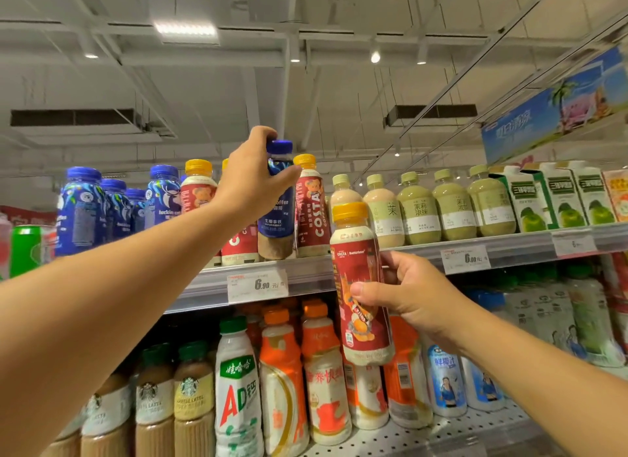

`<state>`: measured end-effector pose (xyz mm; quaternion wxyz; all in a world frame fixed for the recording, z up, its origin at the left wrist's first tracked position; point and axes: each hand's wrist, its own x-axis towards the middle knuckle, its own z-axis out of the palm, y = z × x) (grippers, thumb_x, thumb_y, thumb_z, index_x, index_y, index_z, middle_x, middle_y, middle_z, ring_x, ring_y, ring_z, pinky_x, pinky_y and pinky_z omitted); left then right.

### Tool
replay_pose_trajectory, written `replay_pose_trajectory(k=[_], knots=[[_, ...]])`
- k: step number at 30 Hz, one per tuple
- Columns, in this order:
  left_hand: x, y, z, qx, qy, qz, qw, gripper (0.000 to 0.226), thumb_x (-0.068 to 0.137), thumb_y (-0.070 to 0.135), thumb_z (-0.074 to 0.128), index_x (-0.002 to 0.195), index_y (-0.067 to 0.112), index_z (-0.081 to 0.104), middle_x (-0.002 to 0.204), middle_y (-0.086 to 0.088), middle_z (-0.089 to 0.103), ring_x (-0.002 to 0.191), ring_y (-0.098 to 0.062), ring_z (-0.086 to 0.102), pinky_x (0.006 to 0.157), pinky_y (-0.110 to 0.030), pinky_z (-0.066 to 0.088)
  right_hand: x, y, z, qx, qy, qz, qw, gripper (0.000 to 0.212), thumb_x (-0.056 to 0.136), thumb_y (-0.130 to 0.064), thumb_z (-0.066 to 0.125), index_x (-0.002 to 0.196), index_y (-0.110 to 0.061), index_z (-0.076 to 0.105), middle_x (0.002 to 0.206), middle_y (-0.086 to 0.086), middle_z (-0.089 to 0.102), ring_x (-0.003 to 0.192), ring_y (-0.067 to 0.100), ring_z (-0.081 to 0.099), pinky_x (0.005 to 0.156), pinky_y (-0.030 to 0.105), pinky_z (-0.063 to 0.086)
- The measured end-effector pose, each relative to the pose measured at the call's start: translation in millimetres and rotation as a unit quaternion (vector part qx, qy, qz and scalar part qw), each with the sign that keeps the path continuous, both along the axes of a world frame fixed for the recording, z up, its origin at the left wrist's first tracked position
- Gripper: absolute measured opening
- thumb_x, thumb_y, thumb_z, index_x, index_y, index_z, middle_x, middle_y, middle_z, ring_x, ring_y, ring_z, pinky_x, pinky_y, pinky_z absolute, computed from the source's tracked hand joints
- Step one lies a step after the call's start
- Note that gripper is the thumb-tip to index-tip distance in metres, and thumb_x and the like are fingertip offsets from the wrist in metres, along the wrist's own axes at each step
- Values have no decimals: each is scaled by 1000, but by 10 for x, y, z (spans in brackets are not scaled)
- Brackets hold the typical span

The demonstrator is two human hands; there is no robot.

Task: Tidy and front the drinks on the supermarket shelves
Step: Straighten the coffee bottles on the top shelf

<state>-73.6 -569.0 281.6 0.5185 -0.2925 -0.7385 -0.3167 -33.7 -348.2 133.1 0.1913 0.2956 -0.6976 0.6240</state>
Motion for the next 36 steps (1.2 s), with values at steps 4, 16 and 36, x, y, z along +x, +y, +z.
replay_pose_trajectory(k=[4, 16, 36], knots=[[340, -229, 37, 83, 9, -80, 993, 51, 84, 37, 70, 125, 24, 43, 106, 12, 56, 89, -5, 61, 69, -19, 49, 107, -108, -2, 4, 8, -3, 1000, 54, 61, -30, 88, 109, -20, 66, 99, 3, 76, 91, 20, 73, 71, 28, 57], [697, -1460, -72, 102, -23, 17, 994, 46, 80, 42, 74, 116, 30, 47, 98, 15, 57, 87, -5, 61, 66, -25, 49, 116, -763, 544, 2, 64, -32, 997, 56, 55, -34, 83, 108, -20, 67, 100, 4, 76, 93, 22, 72, 80, 38, 58], [144, -2066, 60, 118, -39, 143, 982, 59, 79, 44, 75, 126, 21, 48, 117, -5, 59, 98, -23, 59, 85, -45, 55, -420, -1178, 1109, -28, 72, -85, 993, 36, 82, -8, 76, 113, -17, 59, 109, 8, 71, 91, 21, 72, 61, 29, 57]])
